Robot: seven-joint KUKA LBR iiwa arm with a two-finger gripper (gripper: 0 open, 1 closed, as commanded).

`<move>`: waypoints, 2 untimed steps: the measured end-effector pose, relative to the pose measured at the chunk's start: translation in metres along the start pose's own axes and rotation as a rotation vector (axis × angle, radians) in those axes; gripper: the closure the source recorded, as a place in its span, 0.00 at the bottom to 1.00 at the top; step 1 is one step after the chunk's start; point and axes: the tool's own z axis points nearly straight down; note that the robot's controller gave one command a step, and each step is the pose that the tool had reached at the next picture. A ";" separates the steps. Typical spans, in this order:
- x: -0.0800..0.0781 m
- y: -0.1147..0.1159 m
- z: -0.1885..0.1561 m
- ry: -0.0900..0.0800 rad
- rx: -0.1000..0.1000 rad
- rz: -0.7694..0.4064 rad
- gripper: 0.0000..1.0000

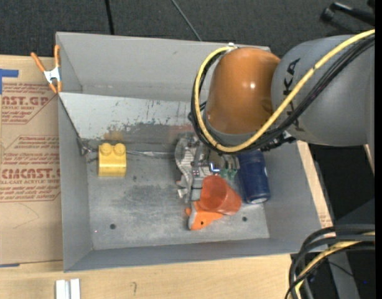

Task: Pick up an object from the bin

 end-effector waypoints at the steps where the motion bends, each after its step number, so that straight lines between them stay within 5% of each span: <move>1: 0.016 -0.044 0.018 0.018 0.004 -0.042 0.00; 2: 0.001 -0.061 0.044 -0.005 0.003 0.067 0.00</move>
Offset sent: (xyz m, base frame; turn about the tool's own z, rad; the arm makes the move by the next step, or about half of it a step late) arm 0.0088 -0.0741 -0.1076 0.2240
